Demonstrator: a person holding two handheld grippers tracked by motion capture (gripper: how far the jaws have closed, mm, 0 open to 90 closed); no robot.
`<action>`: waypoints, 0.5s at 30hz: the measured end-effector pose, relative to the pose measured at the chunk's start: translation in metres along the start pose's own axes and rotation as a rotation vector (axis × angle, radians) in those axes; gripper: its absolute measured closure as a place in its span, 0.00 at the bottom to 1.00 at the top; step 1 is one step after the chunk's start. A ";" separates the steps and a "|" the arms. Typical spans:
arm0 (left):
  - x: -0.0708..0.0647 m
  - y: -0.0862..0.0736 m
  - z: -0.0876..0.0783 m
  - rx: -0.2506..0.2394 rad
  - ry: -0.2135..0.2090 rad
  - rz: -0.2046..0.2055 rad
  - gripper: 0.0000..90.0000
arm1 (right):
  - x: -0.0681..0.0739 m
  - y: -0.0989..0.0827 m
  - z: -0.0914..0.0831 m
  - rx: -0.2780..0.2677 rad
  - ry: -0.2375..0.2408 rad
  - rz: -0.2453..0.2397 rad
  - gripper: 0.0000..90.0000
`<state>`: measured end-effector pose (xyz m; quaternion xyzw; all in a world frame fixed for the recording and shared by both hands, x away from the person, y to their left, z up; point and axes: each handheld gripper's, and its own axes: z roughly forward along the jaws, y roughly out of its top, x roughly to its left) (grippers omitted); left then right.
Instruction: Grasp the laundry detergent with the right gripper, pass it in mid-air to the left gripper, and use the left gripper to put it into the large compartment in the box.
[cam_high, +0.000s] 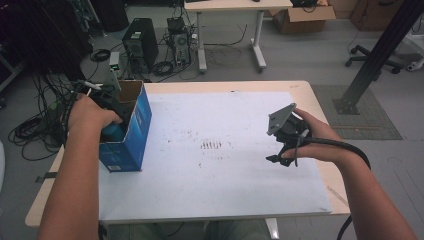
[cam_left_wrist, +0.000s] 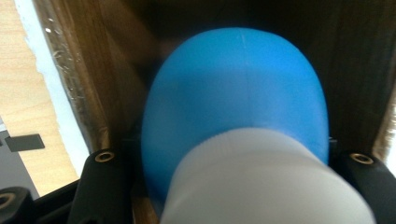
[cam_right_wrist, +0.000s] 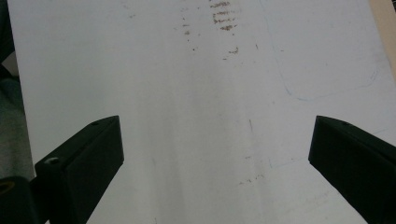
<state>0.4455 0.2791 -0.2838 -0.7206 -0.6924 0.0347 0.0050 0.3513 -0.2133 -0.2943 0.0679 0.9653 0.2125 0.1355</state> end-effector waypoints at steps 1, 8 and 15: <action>0.000 0.000 0.001 0.001 0.002 0.001 0.44 | 0.000 0.000 0.000 0.000 0.002 0.000 0.04; 0.002 -0.001 0.005 0.000 0.007 0.014 0.44 | 0.001 -0.002 0.001 0.006 0.003 0.004 0.04; -0.001 -0.001 0.007 0.003 0.026 0.001 0.43 | 0.002 -0.002 0.001 0.002 0.002 0.006 0.04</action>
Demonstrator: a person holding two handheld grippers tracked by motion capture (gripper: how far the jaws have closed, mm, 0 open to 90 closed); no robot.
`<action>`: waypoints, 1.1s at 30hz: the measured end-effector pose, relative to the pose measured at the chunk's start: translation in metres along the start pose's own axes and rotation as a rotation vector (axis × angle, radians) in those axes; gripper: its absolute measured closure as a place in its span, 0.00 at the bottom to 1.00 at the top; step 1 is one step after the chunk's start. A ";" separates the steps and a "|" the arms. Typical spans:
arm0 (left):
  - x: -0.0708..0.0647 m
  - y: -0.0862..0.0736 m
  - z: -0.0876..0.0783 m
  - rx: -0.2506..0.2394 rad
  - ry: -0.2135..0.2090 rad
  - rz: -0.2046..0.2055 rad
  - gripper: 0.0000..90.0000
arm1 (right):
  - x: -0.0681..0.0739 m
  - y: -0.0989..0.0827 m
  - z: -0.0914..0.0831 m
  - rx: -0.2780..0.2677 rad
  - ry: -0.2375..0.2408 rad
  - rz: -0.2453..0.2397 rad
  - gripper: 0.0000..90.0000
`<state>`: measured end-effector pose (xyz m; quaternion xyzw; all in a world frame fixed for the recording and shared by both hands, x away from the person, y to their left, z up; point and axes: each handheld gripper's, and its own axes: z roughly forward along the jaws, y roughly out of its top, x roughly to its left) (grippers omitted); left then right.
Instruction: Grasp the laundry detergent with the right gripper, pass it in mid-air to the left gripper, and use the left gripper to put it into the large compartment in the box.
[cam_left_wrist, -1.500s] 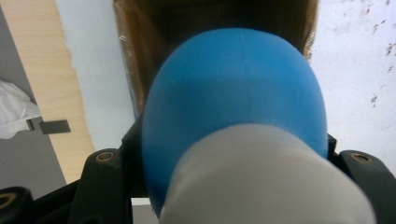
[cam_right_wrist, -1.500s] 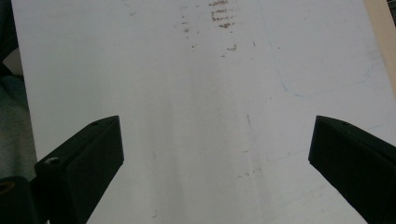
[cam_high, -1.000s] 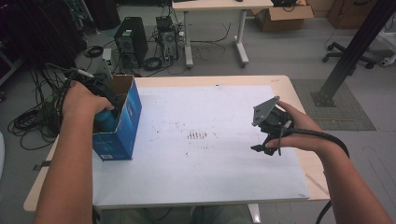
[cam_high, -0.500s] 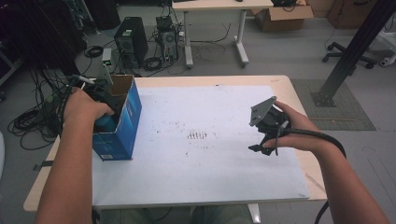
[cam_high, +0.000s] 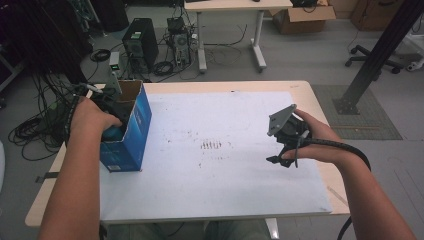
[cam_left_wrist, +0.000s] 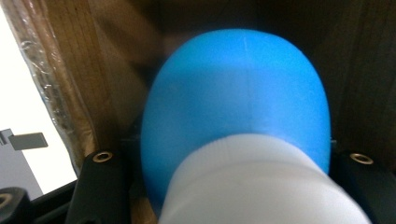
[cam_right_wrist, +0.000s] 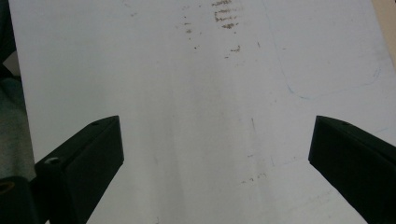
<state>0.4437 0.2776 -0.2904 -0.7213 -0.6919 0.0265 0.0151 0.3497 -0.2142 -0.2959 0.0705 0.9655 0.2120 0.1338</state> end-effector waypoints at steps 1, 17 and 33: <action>0.000 0.000 0.000 0.000 0.003 0.001 0.43 | 0.000 0.000 0.000 -0.002 0.001 -0.001 0.04; 0.000 -0.002 -0.002 -0.035 -0.014 0.007 0.36 | 0.003 0.000 -0.001 0.002 0.004 -0.003 0.04; -0.010 -0.007 -0.020 -0.037 0.024 -0.002 0.31 | 0.003 -0.003 -0.001 -0.008 0.003 -0.006 0.04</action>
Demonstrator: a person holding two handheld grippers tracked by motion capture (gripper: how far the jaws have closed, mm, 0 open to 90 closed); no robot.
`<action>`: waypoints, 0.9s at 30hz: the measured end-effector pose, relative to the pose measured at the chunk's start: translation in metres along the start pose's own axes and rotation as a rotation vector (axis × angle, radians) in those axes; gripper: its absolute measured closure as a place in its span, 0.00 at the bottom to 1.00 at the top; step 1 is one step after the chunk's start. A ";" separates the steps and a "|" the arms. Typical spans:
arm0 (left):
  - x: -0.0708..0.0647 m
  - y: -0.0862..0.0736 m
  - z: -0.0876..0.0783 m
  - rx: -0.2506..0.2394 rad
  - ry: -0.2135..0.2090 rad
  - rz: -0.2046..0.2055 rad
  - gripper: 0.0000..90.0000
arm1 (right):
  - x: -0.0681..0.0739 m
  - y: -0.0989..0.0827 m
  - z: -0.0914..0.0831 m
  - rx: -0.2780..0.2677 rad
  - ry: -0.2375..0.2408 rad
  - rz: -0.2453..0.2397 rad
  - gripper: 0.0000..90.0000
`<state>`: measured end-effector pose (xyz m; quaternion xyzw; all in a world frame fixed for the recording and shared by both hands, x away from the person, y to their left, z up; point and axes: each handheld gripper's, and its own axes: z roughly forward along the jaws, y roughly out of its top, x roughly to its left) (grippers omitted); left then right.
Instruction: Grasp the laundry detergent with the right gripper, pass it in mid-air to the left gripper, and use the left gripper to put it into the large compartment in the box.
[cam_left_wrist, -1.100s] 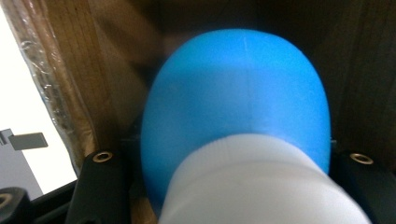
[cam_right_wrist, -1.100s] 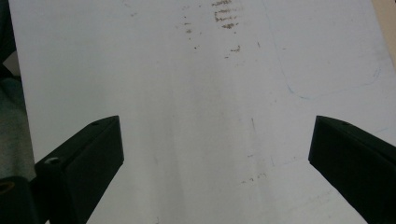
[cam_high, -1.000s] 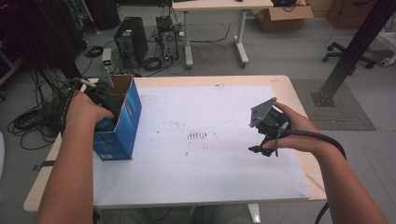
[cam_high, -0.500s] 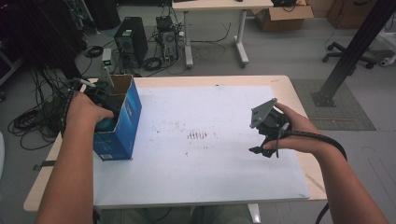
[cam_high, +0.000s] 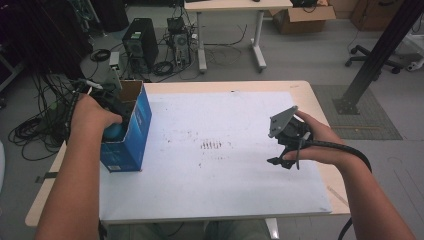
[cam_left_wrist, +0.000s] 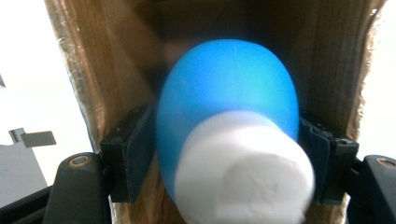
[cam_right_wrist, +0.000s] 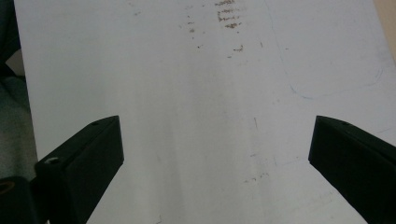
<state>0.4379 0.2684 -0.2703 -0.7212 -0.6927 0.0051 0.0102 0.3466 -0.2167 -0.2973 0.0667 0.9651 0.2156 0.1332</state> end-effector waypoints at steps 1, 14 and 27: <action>-0.001 0.000 -0.001 0.001 0.009 0.003 0.30 | 0.000 0.000 0.000 -0.002 0.000 0.000 0.04; -0.009 -0.005 -0.024 -0.017 0.022 0.026 0.20 | 0.000 -0.001 -0.002 -0.008 -0.001 -0.005 0.04; -0.019 -0.016 -0.057 -0.044 0.048 0.041 0.04 | 0.001 0.001 -0.011 -0.018 -0.012 -0.013 0.04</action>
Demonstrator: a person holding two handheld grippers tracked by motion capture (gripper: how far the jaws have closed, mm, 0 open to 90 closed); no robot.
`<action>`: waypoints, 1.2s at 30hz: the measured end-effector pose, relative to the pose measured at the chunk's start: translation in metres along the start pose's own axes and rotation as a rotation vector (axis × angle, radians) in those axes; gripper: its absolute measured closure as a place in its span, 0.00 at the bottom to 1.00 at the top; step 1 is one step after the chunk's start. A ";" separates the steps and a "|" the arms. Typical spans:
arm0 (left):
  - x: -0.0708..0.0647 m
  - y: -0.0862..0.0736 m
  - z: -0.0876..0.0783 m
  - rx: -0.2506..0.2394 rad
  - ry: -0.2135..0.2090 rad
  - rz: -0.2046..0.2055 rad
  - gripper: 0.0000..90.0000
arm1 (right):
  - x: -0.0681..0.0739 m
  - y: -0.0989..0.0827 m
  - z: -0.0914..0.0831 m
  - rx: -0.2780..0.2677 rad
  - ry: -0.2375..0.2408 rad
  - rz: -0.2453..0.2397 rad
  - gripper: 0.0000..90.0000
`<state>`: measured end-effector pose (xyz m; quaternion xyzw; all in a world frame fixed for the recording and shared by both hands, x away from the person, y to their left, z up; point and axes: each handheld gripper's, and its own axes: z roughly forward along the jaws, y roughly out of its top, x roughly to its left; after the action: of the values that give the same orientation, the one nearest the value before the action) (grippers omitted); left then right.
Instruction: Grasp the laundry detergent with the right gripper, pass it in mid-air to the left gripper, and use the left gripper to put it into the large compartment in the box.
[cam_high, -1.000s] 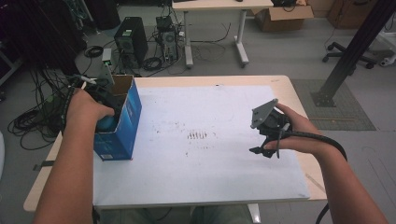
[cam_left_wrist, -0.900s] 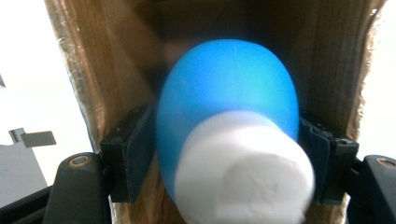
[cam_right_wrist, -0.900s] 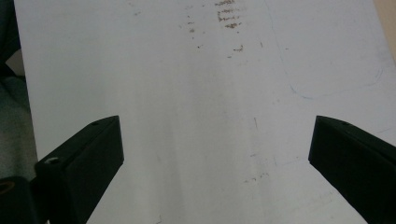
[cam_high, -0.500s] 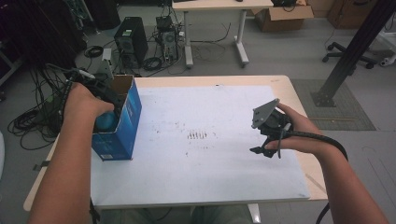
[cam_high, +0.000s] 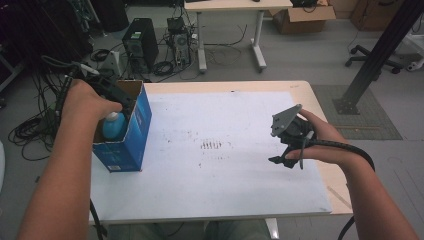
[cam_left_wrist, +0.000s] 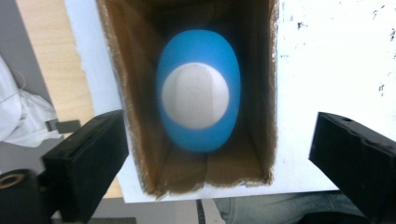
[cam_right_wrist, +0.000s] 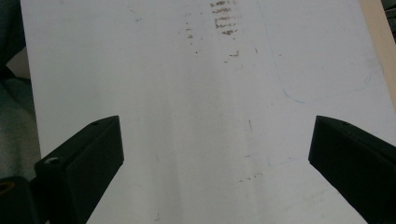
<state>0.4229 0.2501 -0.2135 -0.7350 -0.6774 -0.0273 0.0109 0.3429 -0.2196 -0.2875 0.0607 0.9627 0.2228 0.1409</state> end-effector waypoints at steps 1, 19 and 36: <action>0.000 -0.001 -0.002 -0.001 -0.001 -0.001 0.03 | 0.000 0.000 -0.001 0.001 -0.001 -0.001 0.04; -0.032 -0.013 -0.073 -0.119 0.038 0.269 0.00 | -0.007 0.006 -0.021 -0.012 -0.018 0.018 0.04; -0.105 -0.037 -0.086 -0.115 -0.011 0.909 0.00 | -0.009 0.030 -0.047 0.049 -0.012 -0.002 0.04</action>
<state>0.3757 0.1440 -0.1342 -0.9571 -0.2838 -0.0535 -0.0227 0.3389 -0.2135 -0.2319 0.0644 0.9672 0.1984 0.1452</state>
